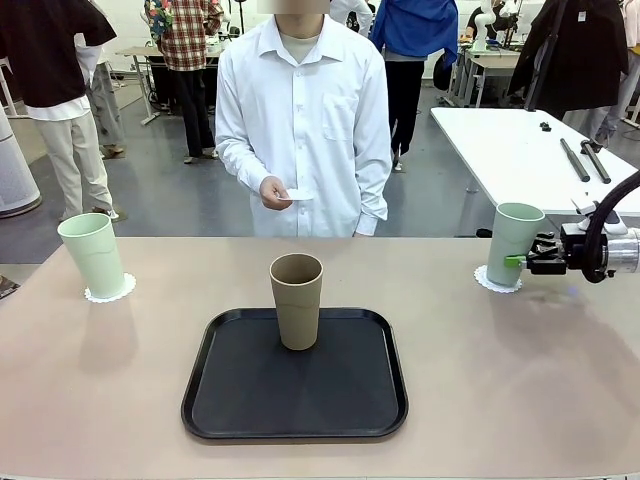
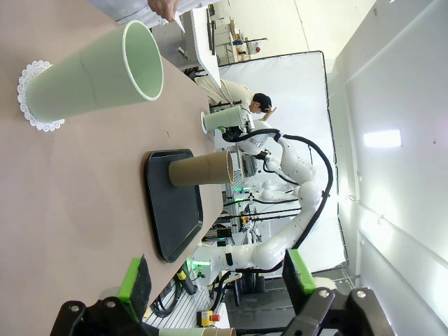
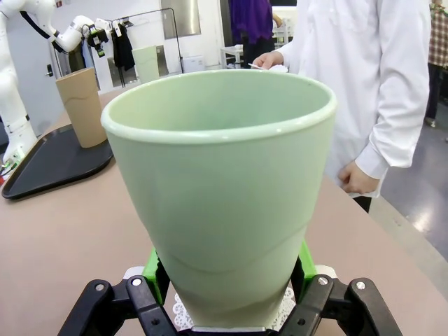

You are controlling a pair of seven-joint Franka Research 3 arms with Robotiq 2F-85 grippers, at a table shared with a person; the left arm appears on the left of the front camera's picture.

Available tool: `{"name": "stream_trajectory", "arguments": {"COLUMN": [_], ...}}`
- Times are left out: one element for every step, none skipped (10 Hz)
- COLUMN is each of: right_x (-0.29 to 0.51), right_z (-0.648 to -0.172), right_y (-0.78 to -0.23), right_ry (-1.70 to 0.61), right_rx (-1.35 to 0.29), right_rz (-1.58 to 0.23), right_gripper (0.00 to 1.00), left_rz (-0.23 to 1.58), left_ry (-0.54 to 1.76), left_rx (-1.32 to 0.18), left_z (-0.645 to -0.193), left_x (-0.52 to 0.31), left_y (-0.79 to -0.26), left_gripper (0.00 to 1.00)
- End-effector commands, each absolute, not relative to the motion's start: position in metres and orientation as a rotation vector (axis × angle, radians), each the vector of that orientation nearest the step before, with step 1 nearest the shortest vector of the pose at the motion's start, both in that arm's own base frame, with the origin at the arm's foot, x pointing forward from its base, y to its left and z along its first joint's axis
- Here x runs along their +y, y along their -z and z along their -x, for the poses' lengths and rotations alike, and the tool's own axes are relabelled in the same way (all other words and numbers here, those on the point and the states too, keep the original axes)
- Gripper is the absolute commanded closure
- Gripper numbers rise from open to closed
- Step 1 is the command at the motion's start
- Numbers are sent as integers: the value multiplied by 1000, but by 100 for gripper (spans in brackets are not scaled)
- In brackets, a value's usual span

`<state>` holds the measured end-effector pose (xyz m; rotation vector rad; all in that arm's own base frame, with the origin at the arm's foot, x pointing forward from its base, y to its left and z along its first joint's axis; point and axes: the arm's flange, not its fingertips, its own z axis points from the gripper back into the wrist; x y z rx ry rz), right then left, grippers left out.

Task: Place coasters on the table and set cups on them.
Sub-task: Take one Reusable plastic cup from the Flat Tray and place it on a coaster set by the human.

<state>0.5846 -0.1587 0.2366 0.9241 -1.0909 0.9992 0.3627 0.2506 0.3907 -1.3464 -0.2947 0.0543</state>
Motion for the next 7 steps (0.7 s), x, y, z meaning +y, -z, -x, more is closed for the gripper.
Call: {"name": "stream_trajectory", "arguments": {"right_x": [-161,-160,-159,-158,-157,-155,-154], "right_z": [-593,-594,-593,-593,-592,-591,-590], "right_y": [-235,-234,-234,-234,-235,-235,-236], "right_ry": [-994,-994,-998,-1001,-1004,-1007,-1010], "right_rx": [-1070,-1065,-1064,-1066,-1069,-1072,-1076], "right_rz": [-968,-971,-972,-970,-971,-973,-975], "right_gripper": [18,18,18,18,18,18,18], "left_rz": [1346,1346,1346,1346,1346,1346,1346], "left_ry": [-54,-54,-54,-54,-54,-54,-54], "left_rx": [-305,-305,-305,-305,-305,-305,-305], "left_z": [-361,-361,-361,-361,-361,-361,-361], "left_x": [250,250,250,250,250,250,250], "left_y": [-393,-393,-393,-393,-393,-393,-393], "left_gripper": [0,0,0,0,0,0,0]}}
